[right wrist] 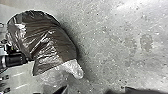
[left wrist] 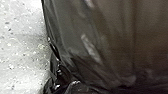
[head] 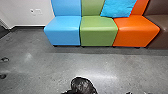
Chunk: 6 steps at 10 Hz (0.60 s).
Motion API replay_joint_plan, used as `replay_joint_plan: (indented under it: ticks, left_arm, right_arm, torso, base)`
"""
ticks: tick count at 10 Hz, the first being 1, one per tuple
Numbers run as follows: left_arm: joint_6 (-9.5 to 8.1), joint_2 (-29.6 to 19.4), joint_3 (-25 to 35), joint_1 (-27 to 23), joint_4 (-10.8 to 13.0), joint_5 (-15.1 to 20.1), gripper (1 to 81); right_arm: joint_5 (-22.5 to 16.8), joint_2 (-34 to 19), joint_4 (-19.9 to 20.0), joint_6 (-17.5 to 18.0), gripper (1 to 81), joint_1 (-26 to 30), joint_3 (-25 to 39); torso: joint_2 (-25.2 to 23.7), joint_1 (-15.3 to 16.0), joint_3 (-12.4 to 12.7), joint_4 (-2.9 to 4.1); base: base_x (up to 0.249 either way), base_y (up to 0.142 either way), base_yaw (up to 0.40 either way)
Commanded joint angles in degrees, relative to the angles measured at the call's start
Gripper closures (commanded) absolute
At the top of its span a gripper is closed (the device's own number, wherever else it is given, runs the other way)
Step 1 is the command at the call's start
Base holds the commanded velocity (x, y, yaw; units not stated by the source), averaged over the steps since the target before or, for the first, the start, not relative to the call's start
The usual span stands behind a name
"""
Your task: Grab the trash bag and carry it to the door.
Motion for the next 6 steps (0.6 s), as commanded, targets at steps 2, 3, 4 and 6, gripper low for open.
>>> replay_joint_plan:
  ticks: [2, 3, 4, 6]
  left_arm:
    - [0.34, -0.39, 0.37, -4.92, -0.01, 3.51, 1.0]
    - [0.34, -0.30, 0.37, -4.92, -0.01, 3.51, 81.1]
    - [0.34, -0.30, 0.37, -4.92, -0.01, 3.51, 81.1]
    - [0.08, -0.30, 0.37, -4.92, -0.18, 3.51, 81.1]
  right_arm:
    - [-3.52, -1.99, 1.52, -0.05, 1.0, 4.14, 1.18]
    - [-3.52, -1.99, 1.52, -0.05, 1.0, 4.14, 1.18]
    - [-3.52, -1.99, 1.52, -0.05, 1.0, 4.23, 1.18]
    - [-3.52, -1.99, 1.52, -0.05, 1.0, 4.23, 1.18]
  torso:
    - [0.00, 0.00, 0.00, 0.00]
    - [0.00, 0.00, 0.00, 0.00]
    - [0.00, 0.00, 0.00, 0.00]
    - [0.00, 0.00, 0.00, 0.00]
  base:
    - [0.000, 0.000, 0.000]
    - [0.000, 0.000, 0.000]
    - [0.000, 0.000, 0.000]
    - [0.000, 0.000, 0.000]
